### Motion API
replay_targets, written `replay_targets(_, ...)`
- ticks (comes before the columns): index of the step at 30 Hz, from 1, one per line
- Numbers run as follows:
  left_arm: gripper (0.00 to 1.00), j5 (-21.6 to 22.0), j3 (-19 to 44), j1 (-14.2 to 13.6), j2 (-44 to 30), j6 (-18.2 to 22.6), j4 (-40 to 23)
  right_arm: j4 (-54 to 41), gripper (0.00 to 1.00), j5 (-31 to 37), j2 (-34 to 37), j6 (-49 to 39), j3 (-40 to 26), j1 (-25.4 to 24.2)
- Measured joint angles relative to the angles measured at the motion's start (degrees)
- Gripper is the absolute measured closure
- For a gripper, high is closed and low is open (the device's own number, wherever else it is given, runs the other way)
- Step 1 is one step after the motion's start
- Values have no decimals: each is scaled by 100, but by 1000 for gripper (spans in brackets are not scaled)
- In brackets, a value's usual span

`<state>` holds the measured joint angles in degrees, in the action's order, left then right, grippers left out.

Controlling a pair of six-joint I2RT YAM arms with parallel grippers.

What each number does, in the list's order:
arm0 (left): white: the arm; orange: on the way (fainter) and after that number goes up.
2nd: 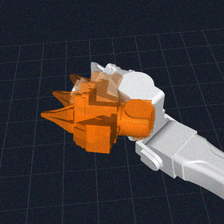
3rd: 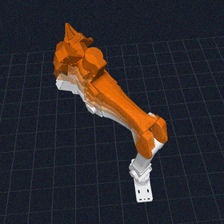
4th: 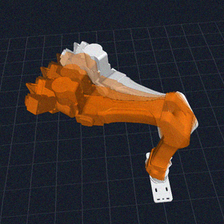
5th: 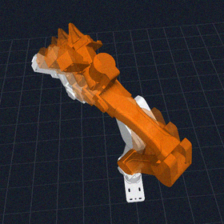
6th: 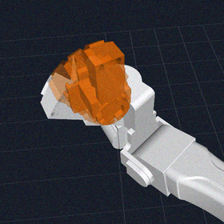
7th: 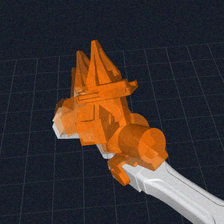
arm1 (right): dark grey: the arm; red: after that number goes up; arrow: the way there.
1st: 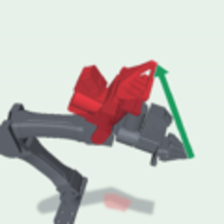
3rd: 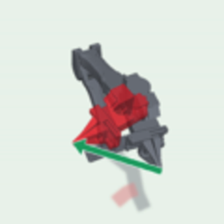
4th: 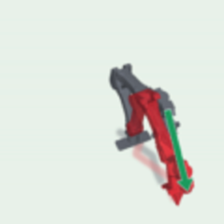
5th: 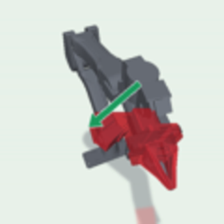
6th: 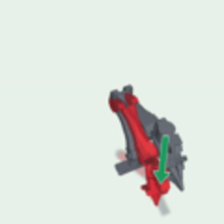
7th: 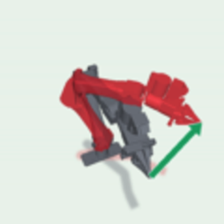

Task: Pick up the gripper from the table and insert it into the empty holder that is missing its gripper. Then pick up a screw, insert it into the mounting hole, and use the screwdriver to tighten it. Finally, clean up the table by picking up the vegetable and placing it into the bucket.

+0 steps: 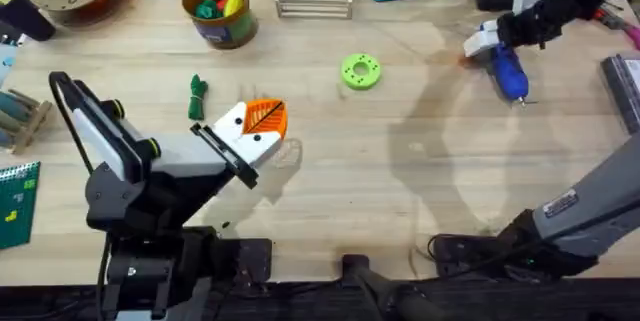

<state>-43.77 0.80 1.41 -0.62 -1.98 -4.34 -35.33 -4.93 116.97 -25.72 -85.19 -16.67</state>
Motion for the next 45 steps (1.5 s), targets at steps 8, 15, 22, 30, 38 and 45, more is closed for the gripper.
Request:
replay_targets(8,987,0,0,0,0,0,-1,25,96,112,0,224,-7,21)
replay_targets(15,987,-2,0,0,0,0,0,168,973,277,33,265,-27,26)
replay_targets(22,987,-2,0,0,0,0,-1,-19,982,325,33,278,-80,35)
replay_targets(30,987,-4,0,0,0,0,0,-1122,984,128,25,280,-640,33)
replay_targets(38,987,-7,0,0,0,0,-2,-1799,985,-706,-835,214,-1636,43)
replay_targets(45,988,-10,0,0,0,0,-2,-1849,989,-996,-2006,207,-1740,124)
